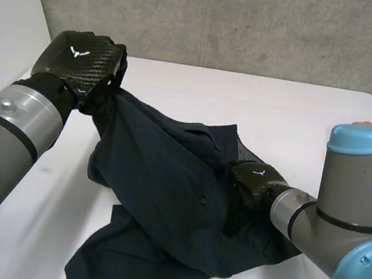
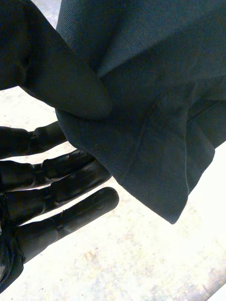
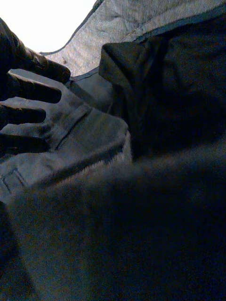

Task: Fold the laundry.

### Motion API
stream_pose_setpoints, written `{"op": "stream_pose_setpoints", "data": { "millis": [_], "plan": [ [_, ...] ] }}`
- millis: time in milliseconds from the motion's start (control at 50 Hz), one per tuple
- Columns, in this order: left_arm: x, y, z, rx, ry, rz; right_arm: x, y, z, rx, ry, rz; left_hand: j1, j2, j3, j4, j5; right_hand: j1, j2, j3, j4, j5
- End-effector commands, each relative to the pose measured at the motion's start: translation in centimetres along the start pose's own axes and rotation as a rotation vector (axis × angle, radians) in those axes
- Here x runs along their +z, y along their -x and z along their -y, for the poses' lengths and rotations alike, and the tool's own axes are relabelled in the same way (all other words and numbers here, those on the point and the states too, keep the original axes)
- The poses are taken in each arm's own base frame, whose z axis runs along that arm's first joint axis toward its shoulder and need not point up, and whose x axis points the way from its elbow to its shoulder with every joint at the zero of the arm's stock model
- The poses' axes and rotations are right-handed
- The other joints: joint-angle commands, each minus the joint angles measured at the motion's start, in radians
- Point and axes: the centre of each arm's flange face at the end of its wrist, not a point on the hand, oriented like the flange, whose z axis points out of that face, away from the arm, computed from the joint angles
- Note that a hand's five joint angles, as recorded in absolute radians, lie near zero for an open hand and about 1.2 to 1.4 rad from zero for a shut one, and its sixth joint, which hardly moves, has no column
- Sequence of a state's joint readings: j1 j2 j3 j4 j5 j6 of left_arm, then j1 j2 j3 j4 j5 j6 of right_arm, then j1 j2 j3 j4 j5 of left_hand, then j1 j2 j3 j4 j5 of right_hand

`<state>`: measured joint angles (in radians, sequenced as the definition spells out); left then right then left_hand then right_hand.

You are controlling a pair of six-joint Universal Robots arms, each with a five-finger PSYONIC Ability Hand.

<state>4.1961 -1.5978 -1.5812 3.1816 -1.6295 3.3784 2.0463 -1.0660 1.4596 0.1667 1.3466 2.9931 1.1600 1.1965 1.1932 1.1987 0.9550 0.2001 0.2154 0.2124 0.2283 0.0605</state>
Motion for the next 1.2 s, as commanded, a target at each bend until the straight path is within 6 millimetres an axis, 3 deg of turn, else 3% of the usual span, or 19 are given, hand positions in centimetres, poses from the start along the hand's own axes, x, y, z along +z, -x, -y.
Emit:
{"op": "stream_pose_setpoints", "data": {
  "millis": [20,140,340,360,460,520,580,660,700,760,880,920,980,1060,1140,1200],
  "plan": [
    [-0.8,-0.3,1.4,-0.016,-0.048,-0.014,0.5,1.6,-0.1,0.041,-0.058,0.030,0.236,0.200,0.203,0.198,0.267,-0.026,-0.041,-0.038,-0.054,-0.060],
    [-1.0,-0.6,1.6,-0.023,-0.054,-0.022,1.5,2.0,-0.7,0.023,-0.096,0.014,0.236,0.200,0.203,0.198,0.267,-0.019,-0.034,-0.031,-0.047,-0.054],
    [-0.9,-0.5,2.2,-0.056,-0.072,-0.019,2.7,2.9,-2.0,0.003,-0.093,0.023,0.236,0.200,0.203,0.198,0.267,0.307,0.292,0.295,0.279,0.272],
    [-0.9,-0.4,2.3,-0.057,-0.076,-0.018,2.8,2.9,-2.0,0.002,-0.095,0.023,0.236,0.200,0.203,0.198,0.267,0.375,0.359,0.362,0.346,0.340],
    [-1.0,-0.3,3.1,-0.075,-0.100,-0.015,2.8,2.7,-1.7,0.006,-0.117,0.018,0.236,0.200,0.203,0.198,0.267,1.195,1.179,1.182,1.166,1.160],
    [-1.0,-0.1,3.5,-0.089,-0.113,-0.011,2.7,2.5,-1.3,0.010,-0.125,0.012,0.236,0.200,0.203,0.198,0.267,1.196,1.181,1.184,1.168,1.161],
    [-1.1,0.0,3.9,-0.094,-0.125,-0.009,2.1,2.2,0.2,0.004,-0.171,0.001,0.236,0.200,0.203,0.198,0.267,1.196,1.181,1.184,1.168,1.161],
    [-1.2,0.1,4.0,-0.093,-0.130,-0.007,-1.5,1.0,6.1,-0.051,-0.337,-0.049,0.236,0.200,0.203,0.198,0.267,1.196,1.181,1.184,1.168,1.161],
    [-1.2,0.2,3.8,-0.088,-0.119,-0.006,-3.9,-1.4,9.1,-0.120,-0.389,-0.124,0.236,0.200,0.203,0.198,0.267,1.196,1.181,1.184,1.168,1.161],
    [-1.3,0.2,3.2,-0.083,-0.088,-0.007,-6.6,-3.4,11.2,-0.254,-0.367,-0.201,0.236,0.200,0.203,0.198,0.267,1.196,1.181,1.184,1.168,1.161],
    [-1.2,0.0,1.6,-0.073,-0.008,-0.020,-9.4,-3.5,13.1,-0.482,-0.286,-0.227,0.236,0.200,0.203,0.198,0.267,1.196,1.181,1.184,1.168,1.161],
    [-0.8,-0.5,0.0,-0.057,0.056,-0.035,-9.9,-3.7,13.6,-0.514,-0.269,-0.242,0.236,0.200,0.203,0.198,0.267,1.196,1.181,1.184,1.168,1.161],
    [0.2,-1.0,-1.8,-0.033,0.113,-0.046,-9.3,-4.0,13.7,-0.520,-0.252,-0.238,0.236,0.200,0.203,0.198,0.267,1.196,1.181,1.184,1.168,1.161],
    [1.9,-1.6,-3.8,0.029,0.165,-0.060,-6.6,-4.9,12.8,-0.502,-0.203,-0.222,0.236,0.200,0.203,0.198,0.267,1.196,1.181,1.184,1.168,1.161],
    [4.6,-1.5,-3.6,0.076,0.119,-0.045,-4.5,-5.8,13.6,-0.505,-0.225,-0.257,0.236,0.200,0.203,0.198,0.267,1.196,1.181,1.184,1.168,1.161],
    [7.9,-1.2,-2.3,0.097,0.011,-0.007,-2.7,-7.1,15.9,-0.521,-0.334,-0.349,0.236,0.200,0.203,0.198,0.267,1.196,1.181,1.184,1.168,1.161]
  ]
}}
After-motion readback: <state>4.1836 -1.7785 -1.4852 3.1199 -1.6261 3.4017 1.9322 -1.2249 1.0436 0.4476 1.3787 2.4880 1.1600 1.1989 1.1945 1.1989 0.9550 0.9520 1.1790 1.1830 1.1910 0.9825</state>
